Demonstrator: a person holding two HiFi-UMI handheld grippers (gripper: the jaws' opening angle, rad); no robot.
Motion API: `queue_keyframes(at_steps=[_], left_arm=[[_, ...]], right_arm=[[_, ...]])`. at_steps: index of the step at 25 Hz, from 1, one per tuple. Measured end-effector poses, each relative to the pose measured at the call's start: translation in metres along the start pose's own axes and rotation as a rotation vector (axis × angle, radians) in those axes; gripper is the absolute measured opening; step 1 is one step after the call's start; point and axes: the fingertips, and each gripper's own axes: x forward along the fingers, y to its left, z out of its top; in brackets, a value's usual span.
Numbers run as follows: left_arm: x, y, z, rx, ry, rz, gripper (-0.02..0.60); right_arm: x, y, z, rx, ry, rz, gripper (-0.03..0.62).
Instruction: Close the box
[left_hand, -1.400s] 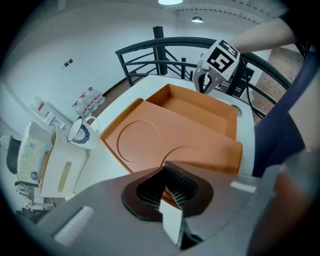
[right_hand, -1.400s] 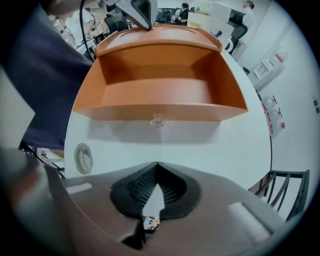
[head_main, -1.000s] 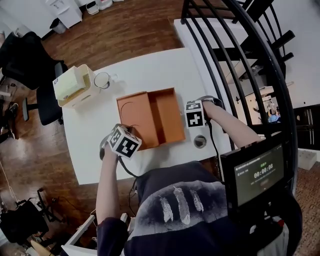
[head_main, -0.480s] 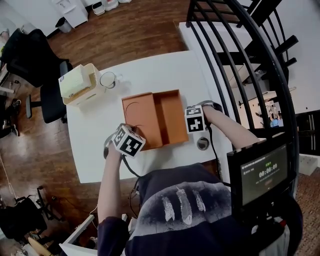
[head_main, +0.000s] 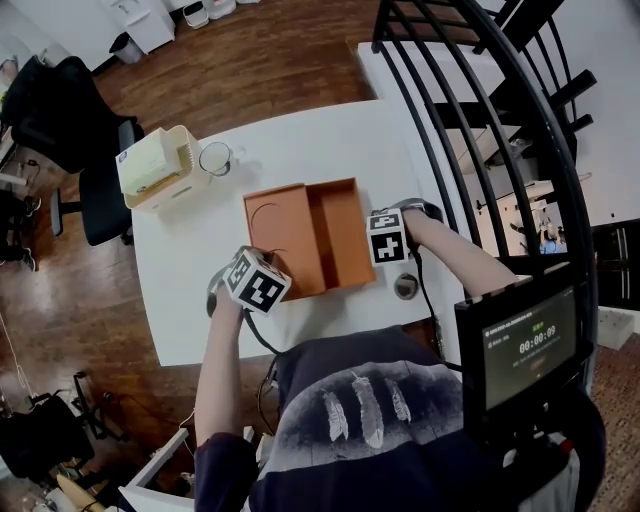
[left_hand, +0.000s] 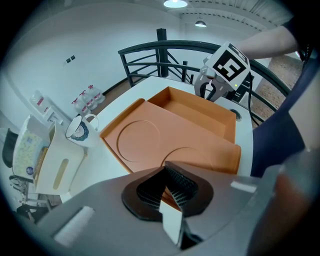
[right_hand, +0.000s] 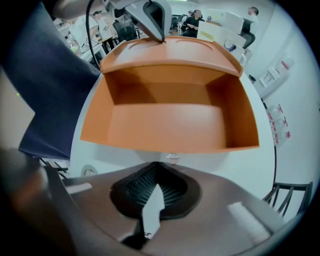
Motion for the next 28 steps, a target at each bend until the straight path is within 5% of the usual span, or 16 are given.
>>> queue_keyframes(at_steps=[28], left_arm=[[0.007, 0.007, -0.004, -0.012, -0.011, -0.016, 0.014]], right_arm=[[0.000, -0.011, 0.020, -0.006, -0.010, -0.009, 0.003]])
